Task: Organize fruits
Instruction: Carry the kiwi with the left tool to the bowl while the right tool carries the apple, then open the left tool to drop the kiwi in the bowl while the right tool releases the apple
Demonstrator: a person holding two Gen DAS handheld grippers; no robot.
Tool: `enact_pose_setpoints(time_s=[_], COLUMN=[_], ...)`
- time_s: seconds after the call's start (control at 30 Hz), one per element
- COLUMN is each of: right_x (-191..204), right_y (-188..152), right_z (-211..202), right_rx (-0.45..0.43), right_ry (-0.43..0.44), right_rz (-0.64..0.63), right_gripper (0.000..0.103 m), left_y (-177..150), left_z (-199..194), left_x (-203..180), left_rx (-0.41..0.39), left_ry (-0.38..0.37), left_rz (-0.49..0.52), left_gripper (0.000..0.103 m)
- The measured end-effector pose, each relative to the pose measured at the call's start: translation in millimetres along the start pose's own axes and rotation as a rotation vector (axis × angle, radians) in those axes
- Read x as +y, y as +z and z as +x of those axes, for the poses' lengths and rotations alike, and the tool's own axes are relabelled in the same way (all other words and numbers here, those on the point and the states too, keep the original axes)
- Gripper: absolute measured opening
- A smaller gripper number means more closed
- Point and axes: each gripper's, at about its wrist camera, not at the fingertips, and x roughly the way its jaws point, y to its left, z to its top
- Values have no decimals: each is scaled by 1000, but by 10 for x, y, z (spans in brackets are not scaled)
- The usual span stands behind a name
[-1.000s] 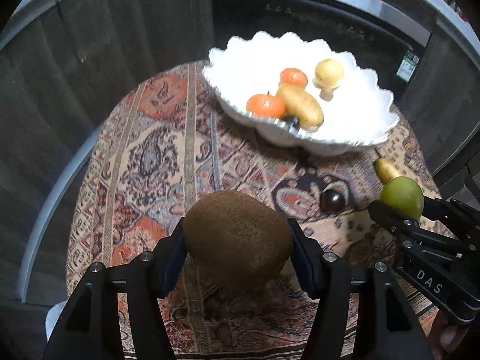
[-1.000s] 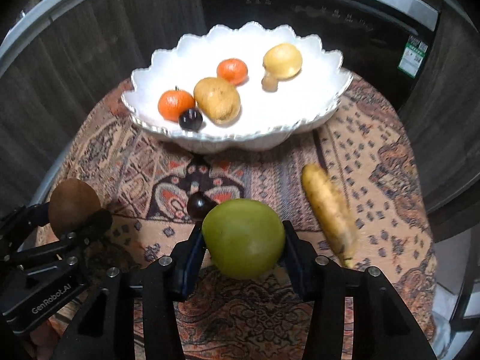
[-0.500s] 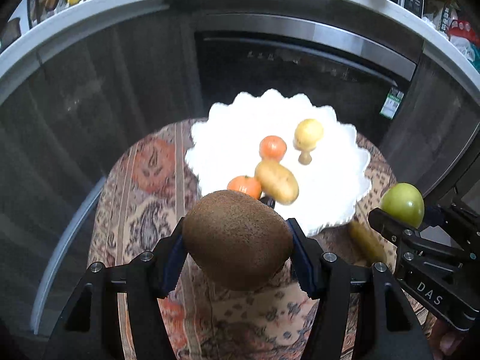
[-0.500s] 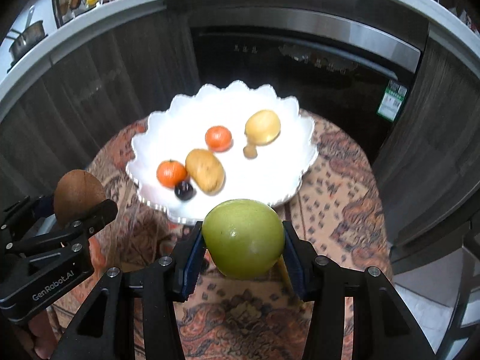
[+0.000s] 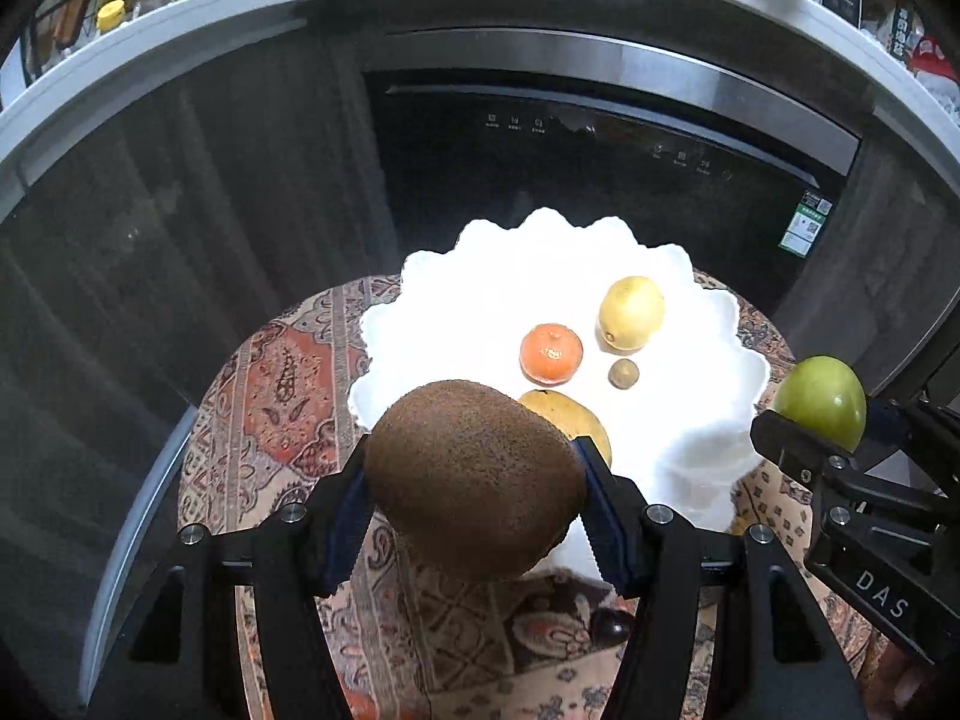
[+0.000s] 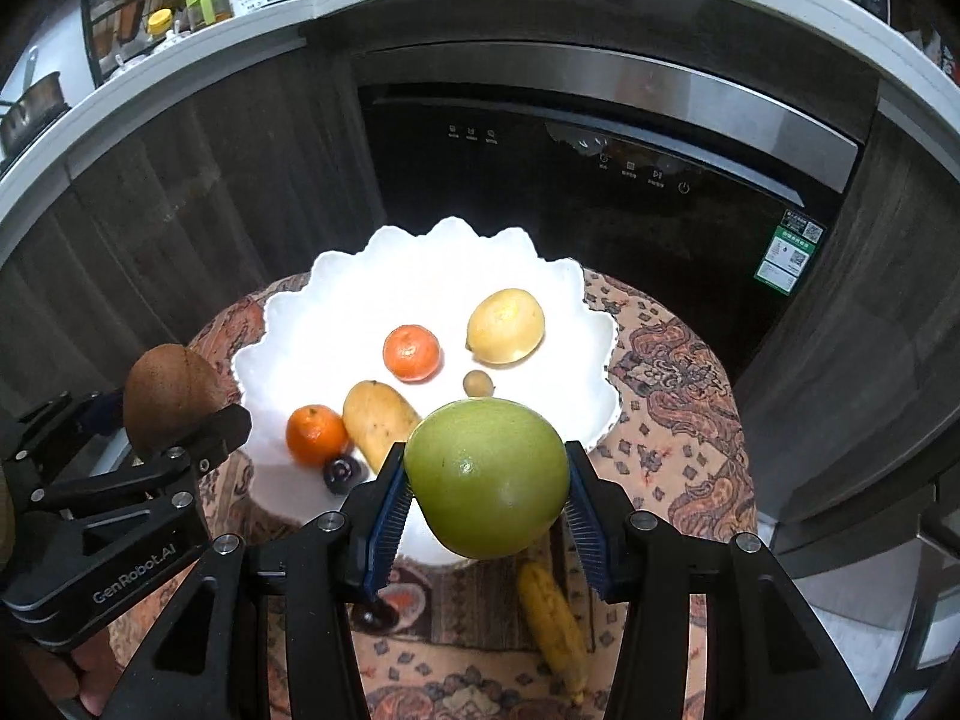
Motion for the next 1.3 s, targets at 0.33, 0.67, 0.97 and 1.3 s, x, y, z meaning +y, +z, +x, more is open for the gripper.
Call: enact_pose_setpoints(time_s=[0.33,0.67,0.97,1.3], right_x=[-34,-68,-45,-124], right_y=[52,91,149,270], right_z=[351,572,485,133], right_rx=[63,92,33,-45], right_ry=[0,-15,-84,-123], right_rz=[12,18,-4,31], right_gripper=[50,50,77,82], left_y=[143,220,175,284], left_z=[422,662,608,160], left_x=[8,25,32,44], left_rx=[40,67,46,-42], left_ry=[3,9,64,95], left_rz=[5,-11,-12,-11], left_gripper=[62,62,89,102])
